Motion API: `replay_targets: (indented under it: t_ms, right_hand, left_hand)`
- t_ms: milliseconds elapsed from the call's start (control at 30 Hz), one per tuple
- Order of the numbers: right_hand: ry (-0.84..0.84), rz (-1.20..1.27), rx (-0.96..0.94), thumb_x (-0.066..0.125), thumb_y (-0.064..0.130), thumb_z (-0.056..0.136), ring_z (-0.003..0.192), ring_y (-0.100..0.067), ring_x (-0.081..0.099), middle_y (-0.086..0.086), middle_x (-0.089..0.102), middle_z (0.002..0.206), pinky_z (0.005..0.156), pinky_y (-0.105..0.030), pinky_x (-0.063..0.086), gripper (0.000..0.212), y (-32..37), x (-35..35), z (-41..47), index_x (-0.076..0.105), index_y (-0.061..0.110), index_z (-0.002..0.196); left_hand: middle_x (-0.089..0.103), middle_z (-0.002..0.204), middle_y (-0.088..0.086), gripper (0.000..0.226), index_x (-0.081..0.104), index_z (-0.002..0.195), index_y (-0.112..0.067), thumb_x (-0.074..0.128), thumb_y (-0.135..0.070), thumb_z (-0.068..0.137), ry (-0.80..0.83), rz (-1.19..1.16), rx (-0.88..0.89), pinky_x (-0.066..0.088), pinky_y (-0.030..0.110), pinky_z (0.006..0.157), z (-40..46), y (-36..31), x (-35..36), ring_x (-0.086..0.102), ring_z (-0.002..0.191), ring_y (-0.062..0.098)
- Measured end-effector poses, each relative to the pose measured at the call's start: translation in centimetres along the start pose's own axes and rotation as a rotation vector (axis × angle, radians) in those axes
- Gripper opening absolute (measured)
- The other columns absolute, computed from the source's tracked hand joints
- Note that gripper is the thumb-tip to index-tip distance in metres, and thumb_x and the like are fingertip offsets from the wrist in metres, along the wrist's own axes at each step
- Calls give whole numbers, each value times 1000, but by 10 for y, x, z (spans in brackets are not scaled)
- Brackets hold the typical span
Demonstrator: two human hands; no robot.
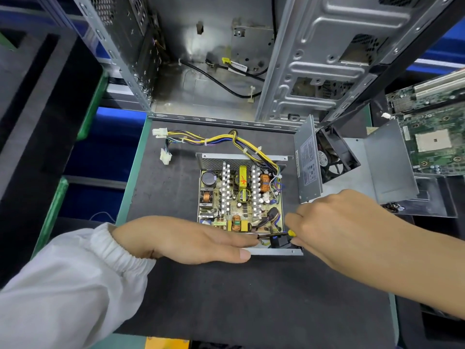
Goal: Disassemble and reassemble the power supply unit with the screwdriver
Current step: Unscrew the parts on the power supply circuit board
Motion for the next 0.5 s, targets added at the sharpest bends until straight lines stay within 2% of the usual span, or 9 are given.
replay_targets:
  t_ms: [233, 333, 400, 500]
  right_hand:
    - [43, 6, -9, 47, 17, 95, 84, -28, 62, 0, 58, 88, 45, -27, 13, 6, 1, -5, 4, 42, 20, 96]
    - [51, -8, -19, 45, 17, 96, 80, -28, 59, 0, 49, 81, 45, -27, 13, 9, 3, -10, 5, 38, 20, 92]
    - [67, 4, -38, 42, 14, 97, 68, -28, 46, -1, 33, 74, 45, -28, 13, 5, 4, -14, 6, 41, 19, 96]
    - [95, 70, -43, 48, 7, 92, 54, -20, 28, -4, 29, 89, 44, -28, 17, 20, 4, -21, 9, 45, 14, 110]
  left_hand:
    - [32, 157, -15, 52, 32, 150, -35, 42, -45, 101, 37, 40, -36, 20, 24, 116, 2, -9, 0, 28, 143, 1]
    - [26, 159, -16, 55, 27, 152, -35, 40, -47, 100, 59, 62, -48, 17, 25, 119, 2, -12, -2, 23, 144, 0]
    - [13, 160, -23, 59, 17, 155, -35, 36, -50, 101, 134, 117, -69, 8, 23, 121, 3, -13, -5, 12, 145, -5]
    - [3, 159, -26, 63, 10, 156, -33, 33, -53, 101, 189, 175, -79, 2, 22, 121, 5, -14, -8, 5, 144, -9]
Point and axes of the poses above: each hand's wrist, its own z-axis towards the middle knuckle, its own x-axis out of the palm, y = z × x, the point moved 2 cm from there along z, towards the middle knuckle
